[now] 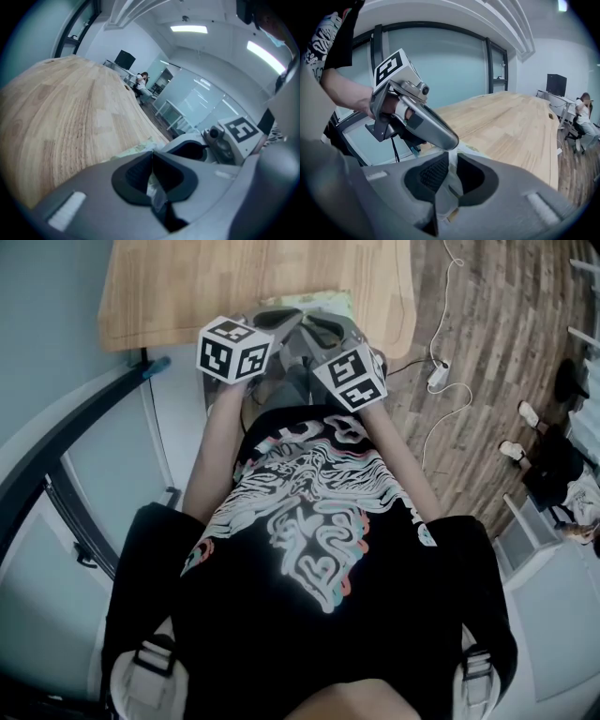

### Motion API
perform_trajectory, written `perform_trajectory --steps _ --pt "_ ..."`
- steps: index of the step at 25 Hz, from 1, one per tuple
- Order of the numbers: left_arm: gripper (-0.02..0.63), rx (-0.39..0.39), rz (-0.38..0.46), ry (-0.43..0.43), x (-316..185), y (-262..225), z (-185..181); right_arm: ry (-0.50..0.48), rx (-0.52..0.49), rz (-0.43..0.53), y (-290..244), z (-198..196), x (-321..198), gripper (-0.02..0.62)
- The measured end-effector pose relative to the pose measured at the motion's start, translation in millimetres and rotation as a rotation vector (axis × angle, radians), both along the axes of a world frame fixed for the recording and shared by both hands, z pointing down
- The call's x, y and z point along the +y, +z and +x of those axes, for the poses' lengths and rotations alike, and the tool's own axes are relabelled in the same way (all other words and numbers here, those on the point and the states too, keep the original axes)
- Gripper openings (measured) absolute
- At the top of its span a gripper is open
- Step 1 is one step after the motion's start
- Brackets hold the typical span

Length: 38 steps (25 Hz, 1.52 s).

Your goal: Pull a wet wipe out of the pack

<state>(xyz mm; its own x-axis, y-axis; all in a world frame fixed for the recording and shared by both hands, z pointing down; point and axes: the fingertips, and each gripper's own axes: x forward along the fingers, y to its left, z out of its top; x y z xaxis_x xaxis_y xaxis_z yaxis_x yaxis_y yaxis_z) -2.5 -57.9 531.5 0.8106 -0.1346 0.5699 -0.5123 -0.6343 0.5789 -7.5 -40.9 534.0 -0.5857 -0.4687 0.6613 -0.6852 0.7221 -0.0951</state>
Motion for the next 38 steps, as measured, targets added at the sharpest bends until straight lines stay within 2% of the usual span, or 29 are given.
perform_trajectory --steps 9,15,38 --pt "-0.006 0.025 -0.009 -0.018 -4 -4 -2 -0.002 -0.015 -0.021 5 1 1 0.044" --pt "-0.006 0.028 -0.007 -0.013 -3 -6 -3 -0.027 0.034 -0.021 4 2 -1 0.021" --pt "-0.008 0.068 -0.030 -0.055 -6 -14 -12 -0.019 0.008 -0.017 8 -3 1 0.020"
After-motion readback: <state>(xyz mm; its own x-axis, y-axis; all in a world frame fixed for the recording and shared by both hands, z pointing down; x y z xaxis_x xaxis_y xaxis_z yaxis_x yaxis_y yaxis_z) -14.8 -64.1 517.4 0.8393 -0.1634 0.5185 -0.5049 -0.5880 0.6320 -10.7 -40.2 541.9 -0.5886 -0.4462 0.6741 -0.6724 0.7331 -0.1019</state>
